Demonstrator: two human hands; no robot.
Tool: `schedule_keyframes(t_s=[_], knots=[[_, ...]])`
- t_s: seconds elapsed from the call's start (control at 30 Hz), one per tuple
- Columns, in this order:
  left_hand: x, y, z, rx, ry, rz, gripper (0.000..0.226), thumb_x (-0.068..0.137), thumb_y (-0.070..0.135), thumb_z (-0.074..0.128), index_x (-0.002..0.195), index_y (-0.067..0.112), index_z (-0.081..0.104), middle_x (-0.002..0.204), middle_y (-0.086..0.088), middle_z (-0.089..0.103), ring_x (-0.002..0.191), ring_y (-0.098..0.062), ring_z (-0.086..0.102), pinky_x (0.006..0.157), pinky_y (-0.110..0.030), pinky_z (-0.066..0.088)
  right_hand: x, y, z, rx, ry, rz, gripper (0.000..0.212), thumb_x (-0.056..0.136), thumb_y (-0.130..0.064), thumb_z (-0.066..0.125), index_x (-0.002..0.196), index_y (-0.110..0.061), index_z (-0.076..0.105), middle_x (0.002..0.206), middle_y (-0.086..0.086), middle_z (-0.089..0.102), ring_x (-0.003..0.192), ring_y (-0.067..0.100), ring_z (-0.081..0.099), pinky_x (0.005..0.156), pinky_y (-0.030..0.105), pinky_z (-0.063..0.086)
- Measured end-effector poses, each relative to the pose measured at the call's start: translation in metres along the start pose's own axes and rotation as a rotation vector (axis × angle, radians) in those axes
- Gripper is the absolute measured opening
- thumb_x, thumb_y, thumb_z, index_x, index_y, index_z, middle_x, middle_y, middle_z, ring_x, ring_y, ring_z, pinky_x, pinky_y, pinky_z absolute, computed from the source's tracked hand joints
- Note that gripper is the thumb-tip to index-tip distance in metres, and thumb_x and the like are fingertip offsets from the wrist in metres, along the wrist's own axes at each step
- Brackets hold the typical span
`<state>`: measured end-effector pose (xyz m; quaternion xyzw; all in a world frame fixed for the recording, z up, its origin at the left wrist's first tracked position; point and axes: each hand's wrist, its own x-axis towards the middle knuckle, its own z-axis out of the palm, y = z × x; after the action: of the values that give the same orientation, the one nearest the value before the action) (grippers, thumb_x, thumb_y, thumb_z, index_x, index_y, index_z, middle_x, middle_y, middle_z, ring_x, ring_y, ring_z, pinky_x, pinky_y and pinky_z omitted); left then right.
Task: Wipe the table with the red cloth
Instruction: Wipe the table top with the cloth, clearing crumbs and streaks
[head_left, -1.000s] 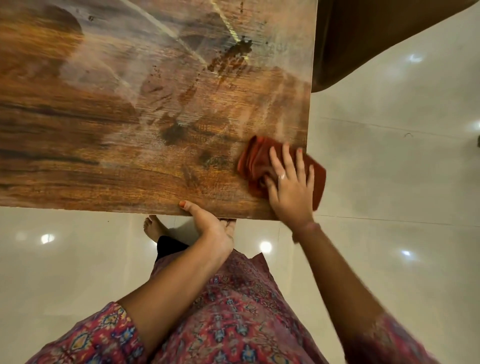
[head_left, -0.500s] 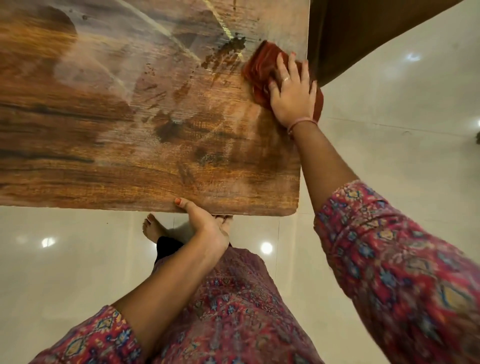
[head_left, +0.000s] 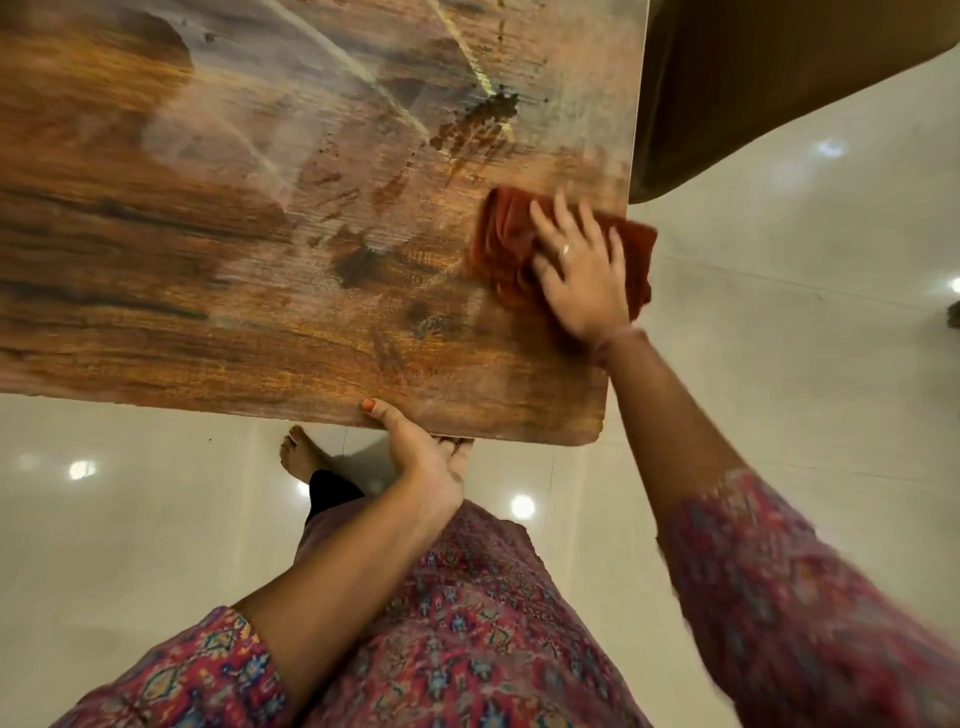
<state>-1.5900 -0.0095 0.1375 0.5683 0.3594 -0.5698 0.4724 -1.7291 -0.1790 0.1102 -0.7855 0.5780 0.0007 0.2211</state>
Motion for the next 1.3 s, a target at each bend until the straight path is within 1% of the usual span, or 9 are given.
schedule_keyframes(t_s=[0.2,0.4,0.53,0.63,0.77,0.87,1.13,1.2,1.3], knots=[[0.001,0.001,-0.001,0.02,0.01,0.003,0.091,0.081,0.078,0.03,0.148,0.016,0.026,0.148,-0.014,0.037,0.133,-0.031,0.041,0.109,-0.046,0.036,0.065,-0.024,-0.01,0.009,0.072,0.172,0.056,0.098,-0.044,0.033,0.151,-0.035,0.016,0.161,-0.003,0.008,0.148,0.022,0.001,0.117,0.053,0.0],[0.003,0.001,-0.004,0.046,-0.031,0.003,0.067,0.093,0.067,0.024,0.126,0.018,0.056,0.125,-0.009,0.061,0.1,-0.022,0.063,0.084,-0.037,0.053,-0.111,-0.083,0.056,0.046,-0.151,-0.297,0.061,0.089,-0.034,0.042,0.148,-0.038,0.026,0.159,-0.01,0.009,0.147,0.015,-0.004,0.115,0.046,-0.007],[0.004,0.004,-0.008,-0.037,-0.148,-0.048,0.072,0.087,0.072,0.03,0.119,0.014,0.057,0.124,-0.014,0.06,0.111,-0.03,0.059,0.104,-0.048,0.041,-0.07,-0.06,0.037,0.018,-0.218,-0.421,0.059,0.09,-0.03,0.044,0.146,-0.04,0.029,0.158,-0.013,0.014,0.146,0.011,-0.001,0.114,0.039,-0.007],[0.001,0.008,-0.01,-0.083,-0.148,-0.084,0.085,0.081,0.075,0.038,0.138,0.011,0.039,0.136,-0.017,0.048,0.124,-0.033,0.049,0.109,-0.05,0.035,0.015,-0.053,0.013,-0.029,-0.11,-0.282,0.058,0.094,-0.027,0.044,0.147,-0.039,0.027,0.159,-0.009,0.013,0.148,0.018,0.003,0.115,0.049,0.0],[0.003,0.02,-0.017,-0.105,-0.128,-0.058,0.082,0.085,0.072,0.037,0.14,0.011,0.036,0.139,-0.015,0.047,0.123,-0.03,0.05,0.108,-0.046,0.038,0.127,-0.062,-0.021,0.006,0.037,0.083,0.052,0.1,-0.032,0.036,0.15,-0.037,0.021,0.161,-0.007,0.008,0.148,0.02,0.001,0.118,0.05,-0.001],[0.005,0.036,-0.026,-0.121,-0.131,-0.046,0.083,0.085,0.073,0.033,0.144,0.013,0.032,0.142,-0.015,0.043,0.126,-0.031,0.047,0.109,-0.046,0.036,0.13,-0.094,-0.009,0.009,0.09,0.184,0.054,0.099,-0.036,0.035,0.151,-0.034,0.018,0.161,-0.006,0.008,0.148,0.021,0.0,0.117,0.052,0.001],[0.01,0.105,-0.051,-0.159,-0.15,-0.029,0.081,0.088,0.072,0.024,0.145,0.015,0.031,0.148,-0.013,0.037,0.133,-0.029,0.04,0.106,-0.045,0.033,-0.065,-0.117,0.062,-0.083,-0.152,-0.439,0.062,0.089,-0.033,0.038,0.148,-0.038,0.023,0.157,-0.013,0.013,0.145,0.012,0.004,0.114,0.047,0.006],[0.01,0.119,-0.055,-0.145,-0.136,-0.026,0.081,0.089,0.071,0.025,0.148,0.016,0.026,0.151,-0.013,0.033,0.136,-0.029,0.036,0.107,-0.045,0.032,-0.029,-0.104,0.046,-0.075,-0.127,-0.386,0.062,0.088,-0.029,0.039,0.147,-0.04,0.024,0.157,-0.015,0.013,0.146,0.013,0.006,0.114,0.049,0.007],[0.008,0.132,-0.061,-0.131,-0.14,-0.049,0.081,0.089,0.07,0.027,0.148,0.016,0.025,0.15,-0.013,0.033,0.135,-0.03,0.037,0.107,-0.045,0.034,0.064,-0.101,0.019,-0.006,0.058,-0.03,0.055,0.095,-0.026,0.039,0.147,-0.039,0.027,0.159,-0.009,0.015,0.147,0.019,0.008,0.115,0.052,0.005]])
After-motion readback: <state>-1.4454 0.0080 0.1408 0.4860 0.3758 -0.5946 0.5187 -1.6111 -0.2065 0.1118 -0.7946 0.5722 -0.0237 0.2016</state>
